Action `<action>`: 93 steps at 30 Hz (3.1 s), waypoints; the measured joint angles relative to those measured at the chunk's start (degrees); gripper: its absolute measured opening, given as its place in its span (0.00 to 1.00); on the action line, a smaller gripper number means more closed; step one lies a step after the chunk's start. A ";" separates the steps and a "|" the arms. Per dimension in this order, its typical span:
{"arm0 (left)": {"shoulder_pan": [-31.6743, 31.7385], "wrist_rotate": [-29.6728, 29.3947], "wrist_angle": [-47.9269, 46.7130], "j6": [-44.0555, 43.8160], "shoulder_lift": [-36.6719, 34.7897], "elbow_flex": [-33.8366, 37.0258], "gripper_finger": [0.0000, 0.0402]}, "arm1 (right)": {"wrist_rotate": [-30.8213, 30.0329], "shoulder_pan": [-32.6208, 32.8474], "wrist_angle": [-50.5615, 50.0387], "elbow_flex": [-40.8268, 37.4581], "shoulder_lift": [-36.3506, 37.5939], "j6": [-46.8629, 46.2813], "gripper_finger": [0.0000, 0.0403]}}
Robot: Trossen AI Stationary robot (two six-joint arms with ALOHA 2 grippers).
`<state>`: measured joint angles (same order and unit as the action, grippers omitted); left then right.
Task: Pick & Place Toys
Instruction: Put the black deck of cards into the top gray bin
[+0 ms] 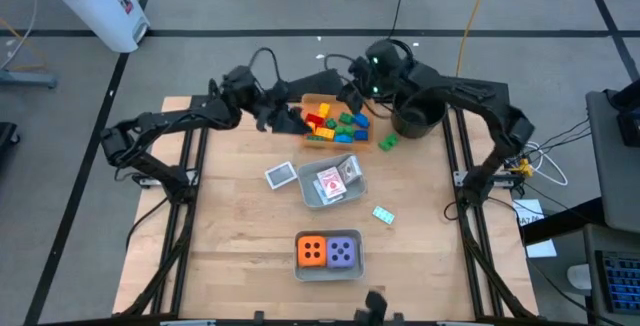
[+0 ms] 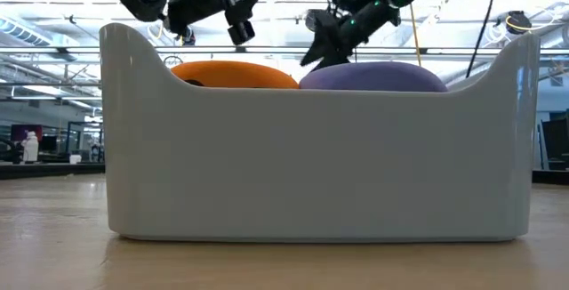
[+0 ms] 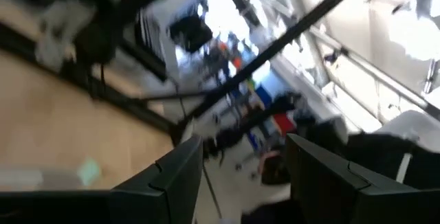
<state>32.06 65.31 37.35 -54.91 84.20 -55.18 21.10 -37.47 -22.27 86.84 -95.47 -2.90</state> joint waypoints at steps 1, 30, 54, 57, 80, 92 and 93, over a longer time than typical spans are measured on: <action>-0.93 0.22 -2.68 1.58 0.00 0.00 0.53 | 0.03 1.03 2.20 -2.20 1.53 -1.98 0.54; -29.73 -66.94 -78.47 34.63 -11.62 0.33 0.53 | -16.61 31.39 34.45 -37.12 27.13 -20.08 0.53; -24.39 -65.47 -82.21 35.92 1.95 0.37 0.72 | -27.41 44.06 32.76 -37.19 27.51 -20.02 0.53; -23.43 -65.89 -81.45 37.79 2.77 0.35 0.80 | -27.32 43.89 32.74 -37.19 27.51 -20.02 0.53; -21.21 -67.35 -78.56 40.19 15.47 0.09 0.99 | -30.34 41.81 32.29 -37.17 27.49 -20.82 0.53; -21.26 -64.27 -78.42 41.70 14.20 0.38 0.75 | -30.29 40.43 32.27 -37.17 27.49 -20.83 0.53; -21.26 -63.95 -78.98 41.45 13.66 0.47 0.75 | -30.27 40.43 32.31 -37.17 27.49 -20.80 0.53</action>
<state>10.81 1.37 -41.63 -13.46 97.87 -54.70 -9.17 2.96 10.04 49.67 -67.99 -23.70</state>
